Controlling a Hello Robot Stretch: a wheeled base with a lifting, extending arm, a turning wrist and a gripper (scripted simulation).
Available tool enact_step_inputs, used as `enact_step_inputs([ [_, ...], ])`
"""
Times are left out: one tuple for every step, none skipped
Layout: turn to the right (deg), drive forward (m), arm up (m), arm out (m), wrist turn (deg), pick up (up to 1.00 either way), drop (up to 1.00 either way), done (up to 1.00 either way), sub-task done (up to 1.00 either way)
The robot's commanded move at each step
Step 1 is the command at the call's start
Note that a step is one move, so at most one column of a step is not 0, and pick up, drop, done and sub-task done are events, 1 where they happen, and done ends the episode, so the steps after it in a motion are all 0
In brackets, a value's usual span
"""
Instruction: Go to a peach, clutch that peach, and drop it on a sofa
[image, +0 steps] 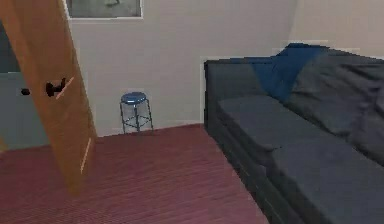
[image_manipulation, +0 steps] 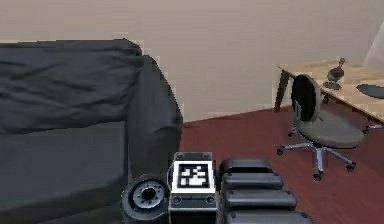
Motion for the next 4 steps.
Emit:
enact_step_inputs([
  [0.0, 1.0, 0.0, 0.0, 0.0, 0.0, 0.0, 0.0, 0.0],
  [-45.0, 0.0, 0.0, 0.0, 0.0, 0.0, 0.0, 0.0, 0.0],
  [-42.0, 0.0, 0.0, 0.0, 0.0, 0.0, 0.0, 0.0, 0.0],
  [-3.0, 0.0, 0.0, 0.0, 0.0, 0.0, 0.0, 0.0, 0.0],
])
